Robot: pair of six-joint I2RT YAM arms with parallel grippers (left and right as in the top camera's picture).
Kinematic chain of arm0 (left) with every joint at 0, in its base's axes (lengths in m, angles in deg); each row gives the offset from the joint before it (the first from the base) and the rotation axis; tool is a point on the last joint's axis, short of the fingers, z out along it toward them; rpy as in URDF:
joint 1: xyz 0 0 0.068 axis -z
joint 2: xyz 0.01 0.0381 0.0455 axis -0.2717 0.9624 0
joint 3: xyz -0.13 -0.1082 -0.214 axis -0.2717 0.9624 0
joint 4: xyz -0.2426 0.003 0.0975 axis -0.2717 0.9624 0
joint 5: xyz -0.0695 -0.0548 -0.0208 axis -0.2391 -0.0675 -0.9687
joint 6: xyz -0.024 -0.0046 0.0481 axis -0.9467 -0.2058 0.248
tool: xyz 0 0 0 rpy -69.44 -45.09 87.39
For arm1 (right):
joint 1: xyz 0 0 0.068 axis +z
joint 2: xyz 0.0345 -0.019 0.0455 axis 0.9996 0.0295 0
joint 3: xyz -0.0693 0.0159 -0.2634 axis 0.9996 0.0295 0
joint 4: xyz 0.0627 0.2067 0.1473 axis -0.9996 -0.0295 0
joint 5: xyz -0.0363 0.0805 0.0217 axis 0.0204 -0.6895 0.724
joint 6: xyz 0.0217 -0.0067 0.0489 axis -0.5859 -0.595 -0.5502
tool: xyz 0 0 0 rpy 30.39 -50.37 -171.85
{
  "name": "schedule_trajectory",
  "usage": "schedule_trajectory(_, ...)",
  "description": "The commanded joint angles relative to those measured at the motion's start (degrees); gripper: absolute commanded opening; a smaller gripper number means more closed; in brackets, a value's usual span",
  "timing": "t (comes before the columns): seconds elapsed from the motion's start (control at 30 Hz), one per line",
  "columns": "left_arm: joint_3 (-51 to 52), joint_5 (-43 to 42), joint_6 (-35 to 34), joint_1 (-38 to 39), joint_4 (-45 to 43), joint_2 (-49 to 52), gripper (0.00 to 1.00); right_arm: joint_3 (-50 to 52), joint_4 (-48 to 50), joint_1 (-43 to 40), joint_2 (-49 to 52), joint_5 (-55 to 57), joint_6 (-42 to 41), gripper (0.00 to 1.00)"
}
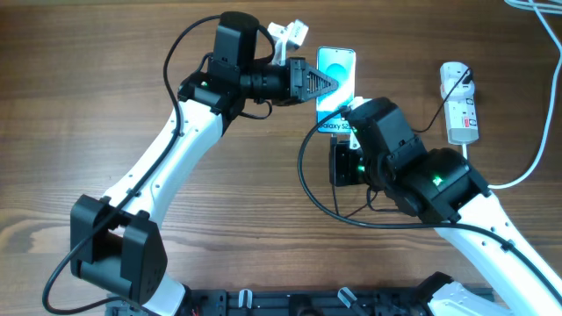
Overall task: Plug charger to phone and switch on socket
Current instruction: 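Push the USB-C plug up into the phone's bottom port with the right gripper, then lower the plugged-in phone flat onto the table with both grippers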
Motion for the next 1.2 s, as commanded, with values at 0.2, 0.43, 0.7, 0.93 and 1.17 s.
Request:
schedule_trajectory(0.2, -0.57, -3.17, 2.25, 0.07, 0.76, -1.38, 0.04, -1.03, 2.03, -0.26, -0.20, 1.81, 1.29, 0.04)
schedule_trajectory(0.43, -0.57, -4.24, 2.23, 0.07, 2.56, -1.38, 0.04, -1.03, 5.62, -0.26, -0.20, 4.20, 2.82, 0.04)
schedule_trajectory(0.7, -0.57, -4.63, 2.05, 0.07, 3.76, -1.38, 0.04, -1.03, 7.30, -0.26, -0.20, 7.32, 3.06, 0.21)
schedule_trajectory(0.93, -0.57, 5.97, 2.10, 0.07, 7.02, -1.38, 0.04, -1.03, 5.60, -0.26, -0.20, 5.90, 2.80, 0.89)
schedule_trajectory(1.17, -0.55, 23.02, 7.06, 0.20, 20.76, 1.07, 0.04, -1.01, 3.85, -0.26, 0.04, 6.67, 2.56, 1.00)
